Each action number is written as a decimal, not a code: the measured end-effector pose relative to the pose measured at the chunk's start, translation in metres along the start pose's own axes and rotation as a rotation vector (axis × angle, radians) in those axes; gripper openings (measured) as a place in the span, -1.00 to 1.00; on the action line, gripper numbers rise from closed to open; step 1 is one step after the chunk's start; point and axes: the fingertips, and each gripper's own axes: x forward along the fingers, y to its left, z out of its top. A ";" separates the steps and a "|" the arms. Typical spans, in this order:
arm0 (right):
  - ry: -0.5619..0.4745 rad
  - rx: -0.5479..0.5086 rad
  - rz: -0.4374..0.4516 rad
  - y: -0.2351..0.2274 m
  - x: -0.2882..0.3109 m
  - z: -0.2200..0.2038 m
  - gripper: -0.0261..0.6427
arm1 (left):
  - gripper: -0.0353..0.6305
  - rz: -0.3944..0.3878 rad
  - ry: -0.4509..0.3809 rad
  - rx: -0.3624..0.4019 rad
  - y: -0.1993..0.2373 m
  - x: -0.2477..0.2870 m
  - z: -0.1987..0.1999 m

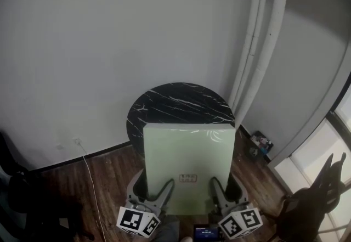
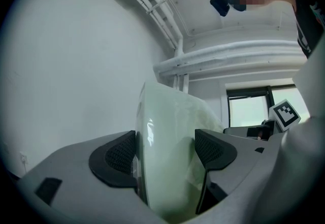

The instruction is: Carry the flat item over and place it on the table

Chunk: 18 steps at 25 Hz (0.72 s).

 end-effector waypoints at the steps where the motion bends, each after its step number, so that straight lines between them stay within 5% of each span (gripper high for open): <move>1: -0.001 -0.002 -0.002 -0.003 0.008 -0.001 -0.29 | 0.23 -0.005 -0.002 0.002 0.005 0.008 -0.001; 18: 0.014 -0.021 -0.051 -0.037 0.205 -0.007 -0.29 | 0.23 -0.032 0.010 -0.036 0.140 0.163 -0.002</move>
